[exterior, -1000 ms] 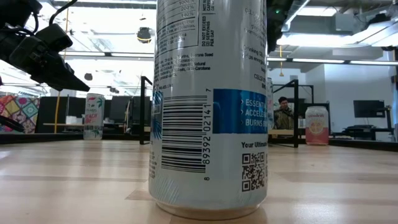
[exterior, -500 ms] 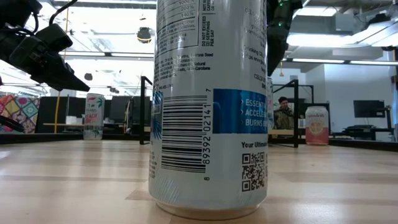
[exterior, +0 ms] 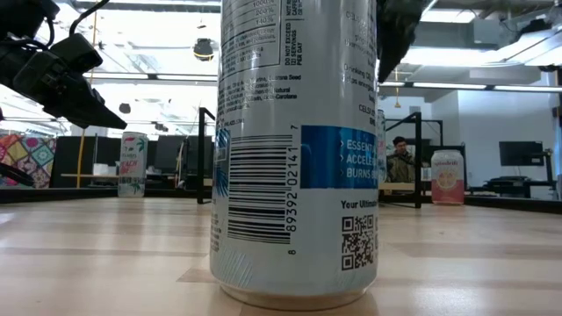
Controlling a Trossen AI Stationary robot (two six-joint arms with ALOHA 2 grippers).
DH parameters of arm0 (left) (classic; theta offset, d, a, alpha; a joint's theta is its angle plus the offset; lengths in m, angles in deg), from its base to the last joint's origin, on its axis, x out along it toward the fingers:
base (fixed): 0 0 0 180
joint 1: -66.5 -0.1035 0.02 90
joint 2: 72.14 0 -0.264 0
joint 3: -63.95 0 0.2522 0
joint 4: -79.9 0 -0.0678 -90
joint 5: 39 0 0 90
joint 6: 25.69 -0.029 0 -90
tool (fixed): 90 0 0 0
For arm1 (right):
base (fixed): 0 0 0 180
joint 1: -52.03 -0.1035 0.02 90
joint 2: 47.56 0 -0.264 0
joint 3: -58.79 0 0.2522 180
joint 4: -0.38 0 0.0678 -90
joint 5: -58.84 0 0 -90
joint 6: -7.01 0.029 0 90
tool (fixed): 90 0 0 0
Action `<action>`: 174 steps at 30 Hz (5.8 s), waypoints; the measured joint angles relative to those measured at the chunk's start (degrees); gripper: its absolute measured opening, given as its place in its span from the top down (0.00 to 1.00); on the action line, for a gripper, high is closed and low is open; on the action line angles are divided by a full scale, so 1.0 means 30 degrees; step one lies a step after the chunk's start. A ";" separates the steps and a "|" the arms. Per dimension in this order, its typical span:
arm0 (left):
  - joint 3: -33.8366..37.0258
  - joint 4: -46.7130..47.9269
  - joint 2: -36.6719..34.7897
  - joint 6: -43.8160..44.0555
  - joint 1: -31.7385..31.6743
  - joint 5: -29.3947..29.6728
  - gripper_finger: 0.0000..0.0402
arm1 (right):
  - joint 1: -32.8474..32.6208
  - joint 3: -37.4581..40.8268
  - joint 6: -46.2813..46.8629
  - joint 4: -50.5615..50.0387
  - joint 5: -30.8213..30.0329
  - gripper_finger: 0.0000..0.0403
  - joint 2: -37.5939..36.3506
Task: Place canned beverage on shelf
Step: Put the red black soda can on the shelf aligned with the other red black soda cans
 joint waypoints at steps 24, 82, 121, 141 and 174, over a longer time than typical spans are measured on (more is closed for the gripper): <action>0.0000 -0.0007 0.0001 -0.0087 0.0000 0.2251 0.97 | -1.3360 1.3630 0.5769 2.3855 -0.5321 1.00 -0.6157; -0.7450 -1.2199 1.5542 -0.1378 0.0016 -0.5371 0.88 | -1.1765 1.3608 0.3904 2.4168 -0.3753 1.00 -0.4814; -1.6320 -1.2664 3.2182 -0.5562 0.3978 -0.9175 0.16 | -1.2246 1.3601 0.3934 1.9076 -0.5276 1.00 -0.5543; -1.6283 -1.1940 3.2615 -0.6117 0.3985 -0.9215 0.16 | -1.2144 1.3608 0.3882 1.9735 -0.5232 1.00 -0.5543; -1.7073 -1.1096 3.2111 -0.5425 0.3426 -0.9310 0.30 | -1.2144 1.3615 0.4371 1.9699 -0.5225 1.00 -0.5536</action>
